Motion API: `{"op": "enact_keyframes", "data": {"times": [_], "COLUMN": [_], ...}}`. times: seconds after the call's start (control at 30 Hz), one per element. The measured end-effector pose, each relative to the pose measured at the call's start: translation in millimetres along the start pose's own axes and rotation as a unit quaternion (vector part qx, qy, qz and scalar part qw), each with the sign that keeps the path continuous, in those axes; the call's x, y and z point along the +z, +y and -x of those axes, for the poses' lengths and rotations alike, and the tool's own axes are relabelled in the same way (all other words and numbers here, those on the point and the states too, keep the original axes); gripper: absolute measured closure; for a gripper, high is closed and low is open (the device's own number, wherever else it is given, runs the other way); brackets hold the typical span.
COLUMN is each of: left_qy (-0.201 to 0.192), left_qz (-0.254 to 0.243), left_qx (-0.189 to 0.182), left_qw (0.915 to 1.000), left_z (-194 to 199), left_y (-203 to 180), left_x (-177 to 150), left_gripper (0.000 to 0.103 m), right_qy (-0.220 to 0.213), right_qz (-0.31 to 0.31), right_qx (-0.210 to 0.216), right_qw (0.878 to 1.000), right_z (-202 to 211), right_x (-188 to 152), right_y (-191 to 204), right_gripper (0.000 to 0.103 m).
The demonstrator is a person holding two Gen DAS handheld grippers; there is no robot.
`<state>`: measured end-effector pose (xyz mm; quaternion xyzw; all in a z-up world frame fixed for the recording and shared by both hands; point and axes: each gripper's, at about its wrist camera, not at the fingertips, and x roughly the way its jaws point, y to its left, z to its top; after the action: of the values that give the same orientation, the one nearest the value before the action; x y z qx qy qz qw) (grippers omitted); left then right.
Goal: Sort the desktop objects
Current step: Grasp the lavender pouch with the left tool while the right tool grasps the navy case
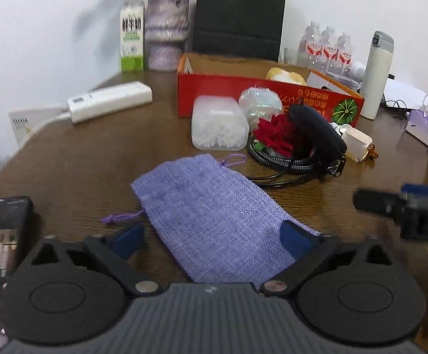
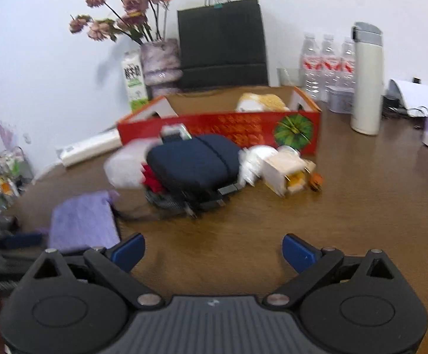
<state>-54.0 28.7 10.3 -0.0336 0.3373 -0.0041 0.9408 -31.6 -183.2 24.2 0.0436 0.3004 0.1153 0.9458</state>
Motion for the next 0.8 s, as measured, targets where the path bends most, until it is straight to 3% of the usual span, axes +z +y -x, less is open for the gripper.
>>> {"op": "enact_keyframes", "data": {"times": [0.07, 0.13, 0.2, 0.23, 0.27, 0.4, 0.5, 0.53, 0.63, 0.7, 0.8], "left_qy": [-0.004, -0.011, -0.015, -0.016, -0.013, -0.039, -0.09, -0.103, -0.115, -0.112, -0.117], "left_qz": [-0.018, -0.036, -0.042, -0.048, -0.055, -0.067, -0.066, -0.063, -0.04, -0.022, -0.012], "left_qx": [0.008, 0.009, 0.008, 0.01, 0.01, -0.008, -0.013, -0.013, -0.015, -0.013, -0.014], "left_qw": [0.9998, 0.9993, 0.999, 0.9987, 0.9983, 0.997, 0.9936, 0.9926, 0.9925, 0.9934, 0.993], "left_z": [-4, -6, -5, -5, -4, 15, 37, 42, 49, 50, 56], "left_y": [-3, -7, -9, -10, -12, -10, -3, 0, 12, 19, 25], "left_x": [3, 4, 5, 6, 8, 11, 22, 27, 38, 42, 43], "left_gripper": [0.025, 0.038, 0.061, 0.089, 0.097, 0.097, 0.097, 0.097, 0.097, 0.097, 0.097], "right_qy": [-0.006, -0.005, 0.01, 0.016, 0.019, 0.005, -0.032, -0.034, 0.006, 0.046, 0.058], "right_qz": [0.005, 0.023, 0.031, 0.037, 0.041, 0.024, -0.016, -0.022, -0.065, -0.111, -0.146], "right_qx": [0.019, 0.033, 0.042, 0.047, 0.049, 0.043, 0.047, 0.046, -0.003, 0.004, 0.009], "right_qw": [1.0, 0.999, 0.999, 0.998, 0.998, 0.999, 0.998, 0.998, 0.998, 0.993, 0.987], "right_z": [-7, -18, -31, -36, -39, -42, -42, -46, -77, -101, -111], "right_x": [11, 19, 27, 29, 30, 41, 54, 61, 81, 88, 88], "right_y": [5, 12, 20, 24, 28, 31, 25, 24, 14, 0, -13], "right_gripper": [0.003, 0.011, 0.021, 0.025, 0.026, 0.023, 0.005, 0.005, 0.01, 0.017, 0.024]}}
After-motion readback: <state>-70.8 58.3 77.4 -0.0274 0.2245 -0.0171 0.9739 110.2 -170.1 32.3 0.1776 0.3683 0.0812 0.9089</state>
